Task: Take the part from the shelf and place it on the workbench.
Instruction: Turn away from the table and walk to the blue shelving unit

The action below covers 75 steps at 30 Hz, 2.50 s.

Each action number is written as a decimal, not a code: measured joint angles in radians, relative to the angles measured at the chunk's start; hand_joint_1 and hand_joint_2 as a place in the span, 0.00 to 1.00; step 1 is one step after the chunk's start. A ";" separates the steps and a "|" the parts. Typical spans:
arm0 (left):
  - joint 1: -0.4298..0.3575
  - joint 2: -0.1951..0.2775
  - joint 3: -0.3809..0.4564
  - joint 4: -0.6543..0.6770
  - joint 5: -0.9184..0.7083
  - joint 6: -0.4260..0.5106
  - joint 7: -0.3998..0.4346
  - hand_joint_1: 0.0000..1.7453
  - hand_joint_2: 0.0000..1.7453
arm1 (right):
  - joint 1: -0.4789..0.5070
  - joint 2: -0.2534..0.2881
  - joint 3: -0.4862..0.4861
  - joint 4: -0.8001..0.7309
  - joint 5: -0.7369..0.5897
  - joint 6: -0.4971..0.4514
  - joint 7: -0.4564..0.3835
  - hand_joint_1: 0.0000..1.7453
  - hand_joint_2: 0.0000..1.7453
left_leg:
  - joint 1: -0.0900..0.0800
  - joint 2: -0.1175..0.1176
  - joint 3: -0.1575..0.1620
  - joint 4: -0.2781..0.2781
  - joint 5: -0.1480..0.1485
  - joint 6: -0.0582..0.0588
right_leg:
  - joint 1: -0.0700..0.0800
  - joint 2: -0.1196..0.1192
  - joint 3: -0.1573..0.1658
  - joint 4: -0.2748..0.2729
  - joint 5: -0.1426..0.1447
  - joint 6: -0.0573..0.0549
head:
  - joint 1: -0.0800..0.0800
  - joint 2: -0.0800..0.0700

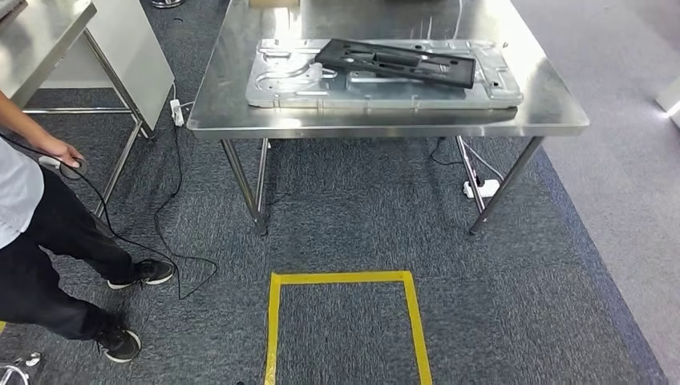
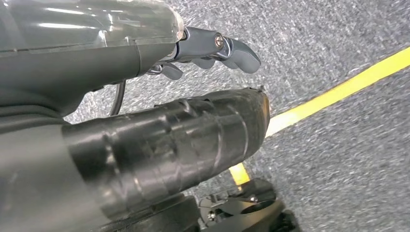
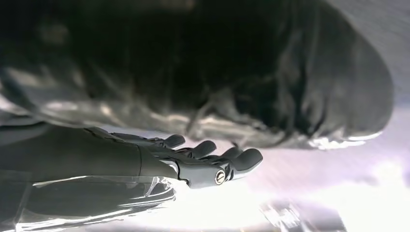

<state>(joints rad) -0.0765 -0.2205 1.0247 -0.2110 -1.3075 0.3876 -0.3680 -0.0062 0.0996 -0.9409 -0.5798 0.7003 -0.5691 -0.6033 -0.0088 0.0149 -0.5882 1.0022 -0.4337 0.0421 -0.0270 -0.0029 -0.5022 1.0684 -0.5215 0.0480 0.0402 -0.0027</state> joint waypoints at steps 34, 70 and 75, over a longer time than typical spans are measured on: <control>-0.002 -0.003 0.024 0.000 0.012 0.001 -0.005 0.00 0.00 | -0.056 0.021 -0.201 0.247 -0.085 0.268 0.055 0.00 0.00 | 0.004 0.006 -0.010 0.019 -0.005 -0.023 | 0.008 0.002 0.013 -0.062 -0.019 -0.032 | -0.003 0.000; 0.004 -0.004 0.030 0.000 0.014 0.008 -0.021 0.00 0.00 | -0.045 0.084 -0.182 0.313 0.068 0.313 0.278 0.00 0.00 | 0.014 0.000 0.000 0.220 -0.226 -0.042 | 0.013 0.006 -0.070 -0.043 0.040 -0.064 | -0.004 0.000; 0.008 -0.004 0.031 0.000 0.013 0.013 -0.021 0.00 0.00 | -0.043 0.092 -0.162 0.319 0.106 0.328 0.290 0.00 0.00 | 0.013 -0.034 0.033 0.125 -0.122 -0.025 | 0.018 0.058 -0.070 -0.039 0.044 -0.063 | -0.003 0.000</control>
<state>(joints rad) -0.0686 -0.2244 1.0553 -0.2110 -1.2942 0.4004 -0.3893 -0.0492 0.1916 -1.1028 -0.2605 0.8066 -0.2412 -0.3137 0.0046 -0.0189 -0.5547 1.1273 -0.5557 0.0171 -0.0092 0.0554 -0.5720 1.0295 -0.4778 -0.0153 0.0370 -0.0027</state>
